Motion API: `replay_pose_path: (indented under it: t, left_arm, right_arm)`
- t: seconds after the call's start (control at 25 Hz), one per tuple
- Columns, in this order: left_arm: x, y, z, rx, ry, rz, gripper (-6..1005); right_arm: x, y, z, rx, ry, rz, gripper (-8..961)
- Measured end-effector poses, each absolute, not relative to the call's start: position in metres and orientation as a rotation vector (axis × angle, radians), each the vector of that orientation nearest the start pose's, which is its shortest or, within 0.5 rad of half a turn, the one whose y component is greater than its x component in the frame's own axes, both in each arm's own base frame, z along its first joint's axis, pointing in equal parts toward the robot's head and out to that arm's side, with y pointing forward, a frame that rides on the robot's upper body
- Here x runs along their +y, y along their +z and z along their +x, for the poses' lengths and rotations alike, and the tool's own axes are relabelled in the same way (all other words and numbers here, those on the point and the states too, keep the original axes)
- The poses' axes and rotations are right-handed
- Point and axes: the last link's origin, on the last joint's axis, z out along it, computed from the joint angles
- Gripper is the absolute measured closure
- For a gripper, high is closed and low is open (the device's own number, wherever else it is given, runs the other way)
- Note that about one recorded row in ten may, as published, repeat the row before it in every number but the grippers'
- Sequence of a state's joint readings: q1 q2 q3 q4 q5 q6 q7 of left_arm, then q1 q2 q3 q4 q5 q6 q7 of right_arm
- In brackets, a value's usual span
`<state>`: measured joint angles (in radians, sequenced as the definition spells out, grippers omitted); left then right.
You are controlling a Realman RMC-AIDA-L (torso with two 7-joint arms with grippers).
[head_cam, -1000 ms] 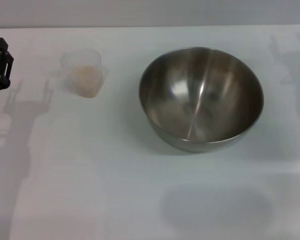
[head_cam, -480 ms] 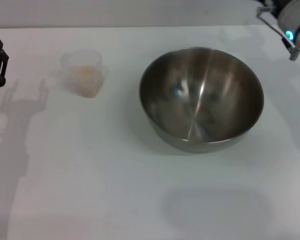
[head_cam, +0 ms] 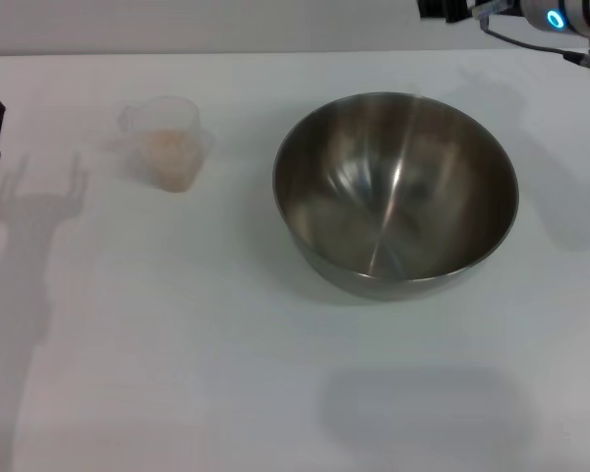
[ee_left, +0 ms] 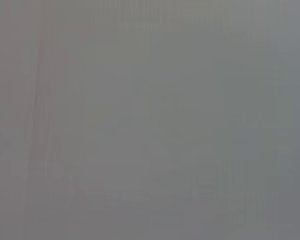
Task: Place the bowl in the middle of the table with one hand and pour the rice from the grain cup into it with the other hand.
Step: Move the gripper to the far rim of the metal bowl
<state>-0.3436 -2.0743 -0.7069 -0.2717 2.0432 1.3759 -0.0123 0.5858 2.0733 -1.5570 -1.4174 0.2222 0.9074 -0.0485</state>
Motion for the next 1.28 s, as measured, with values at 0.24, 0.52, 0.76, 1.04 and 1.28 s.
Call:
replay_pose_path:
  t: [0.24, 0.52, 0.76, 1.04, 1.28]
  left_arm:
    - [0.303, 0.005, -0.322, -0.429, -0.783, -1.397, 346]
    - [0.302, 0.006, -0.324, -0.428, -0.772, -1.398, 346]
    - [0.302, 0.006, -0.324, -0.427, -0.772, -1.399, 346]
    - [0.302, 0.005, -0.323, -0.425, -0.773, -1.408, 346]
    - [0.300, 0.004, -0.324, -0.430, -0.772, -1.409, 346]
  right_arm:
    - [0.419, 0.033, 0.130, 0.952, -0.195, -2.181, 193]
    - [0.416, 0.044, 0.157, 1.100, -0.329, -2.193, 193]
    - [0.415, 0.040, 0.168, 1.125, -0.357, -2.196, 194]
    - [0.415, 0.027, 0.186, 1.162, -0.376, -2.213, 194]
    - [0.413, 0.015, 0.192, 1.174, -0.368, -2.248, 194]
